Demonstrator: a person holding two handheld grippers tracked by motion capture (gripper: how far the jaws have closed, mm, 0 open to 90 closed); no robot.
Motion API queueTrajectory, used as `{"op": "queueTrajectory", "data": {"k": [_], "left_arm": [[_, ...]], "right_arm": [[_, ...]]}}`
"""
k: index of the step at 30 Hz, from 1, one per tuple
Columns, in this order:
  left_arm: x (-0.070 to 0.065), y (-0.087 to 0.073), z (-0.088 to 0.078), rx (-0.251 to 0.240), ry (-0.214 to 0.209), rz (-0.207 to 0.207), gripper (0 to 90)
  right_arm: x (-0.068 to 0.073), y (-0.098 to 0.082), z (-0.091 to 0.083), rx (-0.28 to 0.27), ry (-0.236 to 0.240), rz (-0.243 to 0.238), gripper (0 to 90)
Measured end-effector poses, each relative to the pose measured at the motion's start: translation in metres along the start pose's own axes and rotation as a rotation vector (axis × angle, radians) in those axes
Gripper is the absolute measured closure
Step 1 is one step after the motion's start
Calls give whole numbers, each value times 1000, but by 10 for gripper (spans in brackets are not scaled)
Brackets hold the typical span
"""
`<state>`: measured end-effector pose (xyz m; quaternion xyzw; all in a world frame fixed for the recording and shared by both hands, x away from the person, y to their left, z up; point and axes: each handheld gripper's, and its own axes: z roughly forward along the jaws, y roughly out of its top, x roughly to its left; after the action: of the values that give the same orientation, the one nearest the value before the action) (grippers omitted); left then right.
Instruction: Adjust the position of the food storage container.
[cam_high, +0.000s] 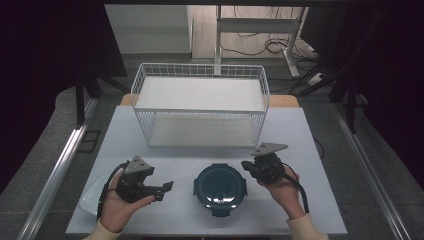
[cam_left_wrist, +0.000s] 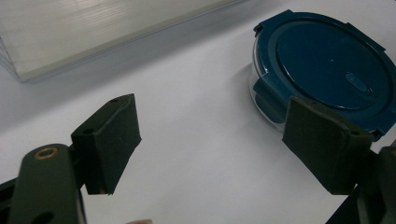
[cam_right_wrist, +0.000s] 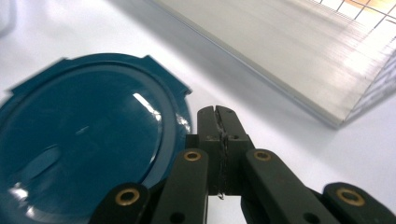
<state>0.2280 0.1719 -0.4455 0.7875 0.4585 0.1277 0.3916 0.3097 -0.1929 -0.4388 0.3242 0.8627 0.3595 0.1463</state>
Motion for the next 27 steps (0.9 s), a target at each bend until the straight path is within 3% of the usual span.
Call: {"op": "queueTrajectory", "data": {"k": [3,4,5,6,8,9,10,14,19,27], "left_arm": [[-2,0,1,2,-3,2,186],[-3,0,2,3,-7,4,186],[-3,0,2,3,-7,4,185],[-4,0,3,5,-8,5,185],[-5,-1,3,9,-10,8,184],[-5,-1,3,9,-11,7,183],[-6,-1,4,8,-11,4,183],[-5,-1,6,11,-6,-7,177],[-5,-2,9,13,-6,-29,172],[-7,-6,13,10,-27,-61,171]], "right_arm": [[1,-8,-9,-21,17,26,869],[3,-17,-13,-40,35,52,843],[3,-17,-13,-40,35,52,843],[3,-28,-12,-28,82,62,790],[3,-32,-12,-17,92,63,750],[3,-37,-13,-21,80,78,672],[2,-42,-15,-36,74,126,479],[1,-45,-16,-40,67,187,314],[1,-43,-19,-50,112,213,266],[-1,-42,-20,-46,131,225,231]]}}
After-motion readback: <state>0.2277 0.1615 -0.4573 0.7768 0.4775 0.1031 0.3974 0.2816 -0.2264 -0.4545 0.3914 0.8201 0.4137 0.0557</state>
